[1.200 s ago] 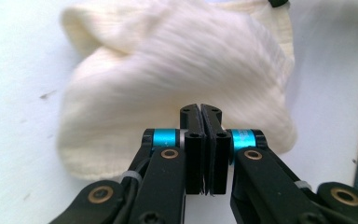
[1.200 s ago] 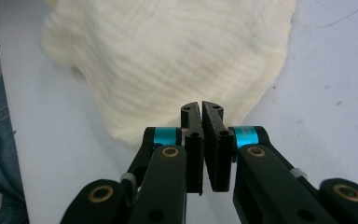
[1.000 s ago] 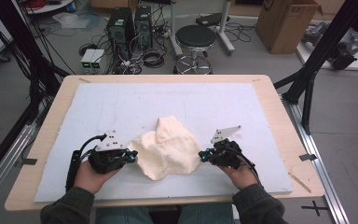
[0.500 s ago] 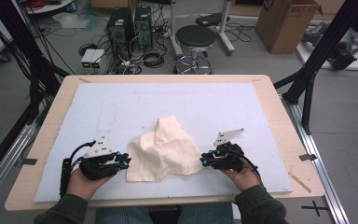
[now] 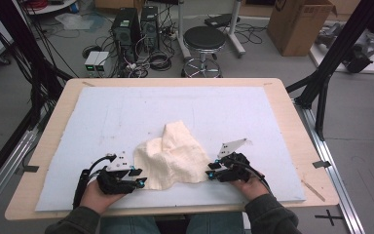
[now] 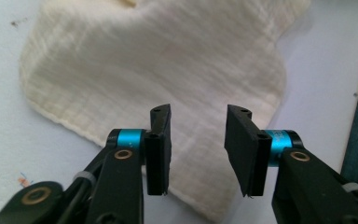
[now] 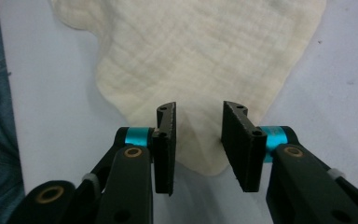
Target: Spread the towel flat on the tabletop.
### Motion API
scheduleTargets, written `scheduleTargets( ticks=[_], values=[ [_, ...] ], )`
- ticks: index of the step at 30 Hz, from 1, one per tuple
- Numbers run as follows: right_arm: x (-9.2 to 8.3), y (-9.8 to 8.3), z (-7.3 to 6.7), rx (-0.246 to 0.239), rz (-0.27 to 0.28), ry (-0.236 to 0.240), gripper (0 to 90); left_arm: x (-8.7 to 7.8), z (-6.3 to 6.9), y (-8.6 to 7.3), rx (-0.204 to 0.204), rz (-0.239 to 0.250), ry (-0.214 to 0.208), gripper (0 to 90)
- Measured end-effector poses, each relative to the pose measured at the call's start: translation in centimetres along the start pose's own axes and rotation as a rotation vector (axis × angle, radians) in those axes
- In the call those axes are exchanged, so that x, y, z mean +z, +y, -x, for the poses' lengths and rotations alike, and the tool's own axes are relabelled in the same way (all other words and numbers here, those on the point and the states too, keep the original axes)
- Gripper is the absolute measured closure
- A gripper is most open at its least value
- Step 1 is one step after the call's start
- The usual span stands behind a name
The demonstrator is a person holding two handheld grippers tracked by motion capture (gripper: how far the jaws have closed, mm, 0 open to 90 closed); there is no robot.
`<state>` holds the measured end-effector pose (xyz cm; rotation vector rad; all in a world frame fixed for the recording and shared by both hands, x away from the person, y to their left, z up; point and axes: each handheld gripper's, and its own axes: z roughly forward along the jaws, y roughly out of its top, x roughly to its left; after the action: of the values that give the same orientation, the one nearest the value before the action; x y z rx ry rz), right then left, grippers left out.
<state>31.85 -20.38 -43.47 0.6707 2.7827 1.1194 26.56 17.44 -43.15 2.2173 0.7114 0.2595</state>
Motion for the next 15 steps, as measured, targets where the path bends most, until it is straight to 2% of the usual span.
scheduleTargets(
  ticks=[2, 5, 8, 9, 12, 15],
  values=[
    [0.06, 0.02, -0.15, -0.016, -0.005, -0.018, 69.0, 0.47, 0.12, -0.28, 0.024, -0.028, 0.013, 64.1],
    [0.16, -0.03, -0.44, -0.035, -0.005, -0.046, 72.6, 0.47, 0.07, -0.33, 0.021, -0.023, 0.019, 65.9],
    [0.16, -0.01, -0.34, -0.030, -0.004, -0.055, 78.9, 0.46, 0.14, -0.41, 0.033, -0.017, 0.025, 71.7],
    [0.15, 0.01, -0.26, -0.028, -0.005, -0.056, 81.3, 0.43, 0.25, -0.46, 0.045, -0.013, 0.024, 76.2],
    [0.14, -0.04, 0.02, 0.004, 0.002, -0.051, 85.4, 0.42, 0.23, -0.48, 0.047, -0.010, 0.021, 85.1],
    [0.12, -0.05, 0.25, 0.025, 0.006, -0.045, 86.9, 0.39, 0.16, -0.46, 0.049, -0.010, 0.021, 87.2]
  ],
)
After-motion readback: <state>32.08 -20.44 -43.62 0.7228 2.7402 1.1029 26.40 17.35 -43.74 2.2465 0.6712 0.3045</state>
